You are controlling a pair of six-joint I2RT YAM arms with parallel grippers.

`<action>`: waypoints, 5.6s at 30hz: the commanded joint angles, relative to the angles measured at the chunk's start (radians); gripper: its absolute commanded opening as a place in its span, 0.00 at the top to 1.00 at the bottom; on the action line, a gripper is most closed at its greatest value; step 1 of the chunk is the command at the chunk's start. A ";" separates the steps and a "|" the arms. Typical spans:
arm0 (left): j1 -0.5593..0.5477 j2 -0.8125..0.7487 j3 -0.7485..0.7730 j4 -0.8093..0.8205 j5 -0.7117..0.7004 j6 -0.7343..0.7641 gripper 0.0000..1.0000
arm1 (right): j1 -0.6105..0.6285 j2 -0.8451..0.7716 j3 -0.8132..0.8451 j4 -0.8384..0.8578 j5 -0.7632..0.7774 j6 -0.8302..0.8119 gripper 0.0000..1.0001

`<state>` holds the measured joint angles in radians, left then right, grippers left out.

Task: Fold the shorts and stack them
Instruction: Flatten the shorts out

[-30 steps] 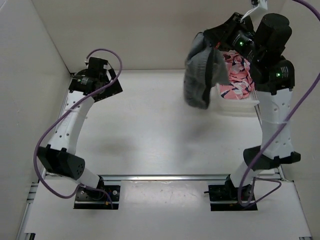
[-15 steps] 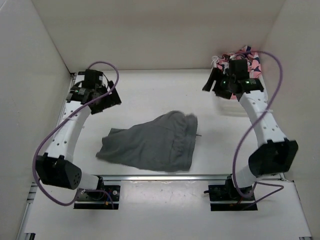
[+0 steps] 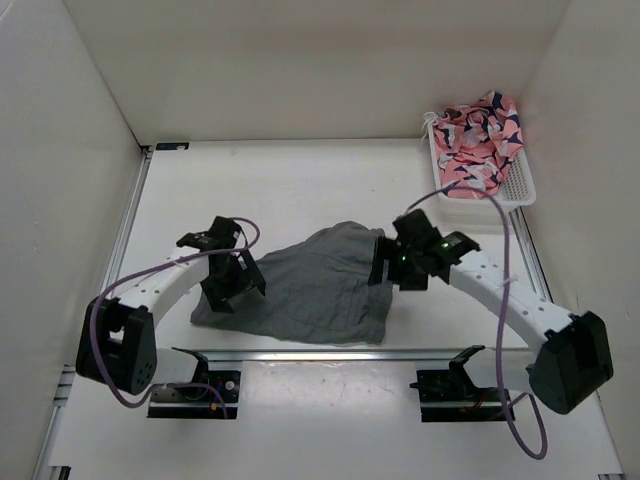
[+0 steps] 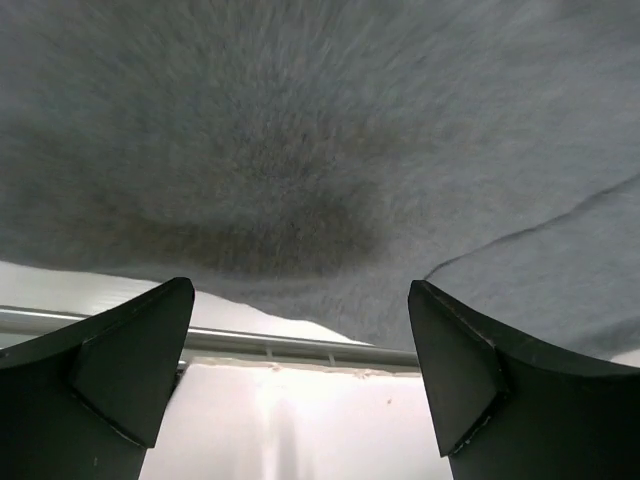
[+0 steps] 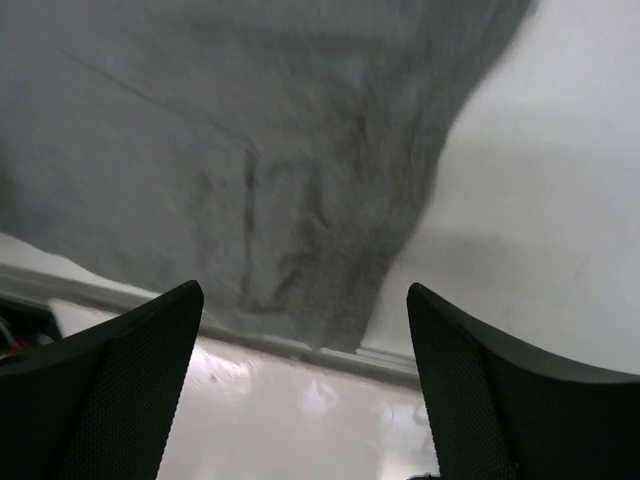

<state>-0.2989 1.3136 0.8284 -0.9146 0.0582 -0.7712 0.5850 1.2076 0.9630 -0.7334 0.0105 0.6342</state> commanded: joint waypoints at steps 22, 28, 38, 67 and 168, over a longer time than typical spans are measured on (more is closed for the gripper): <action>-0.036 0.386 0.319 0.092 -0.101 -0.019 0.90 | 0.188 0.512 0.170 -0.020 0.247 -0.011 1.00; -0.036 0.498 0.670 -0.081 -0.178 0.062 0.60 | -0.007 0.553 0.405 -0.060 0.373 -0.187 0.95; 0.044 0.345 0.648 -0.152 -0.250 0.104 0.02 | -0.079 0.266 0.247 -0.028 0.289 -0.094 0.01; 0.248 0.434 0.296 0.181 0.002 0.038 0.90 | -0.412 0.282 -0.281 0.767 -0.284 0.423 0.29; -0.094 0.086 0.034 0.105 0.094 0.056 0.90 | -0.261 0.274 -0.204 0.497 -0.225 0.355 0.74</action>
<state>-0.3885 1.4181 0.8299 -0.8291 0.1345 -0.7116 0.3008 1.4666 0.7010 -0.2607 -0.2543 0.9524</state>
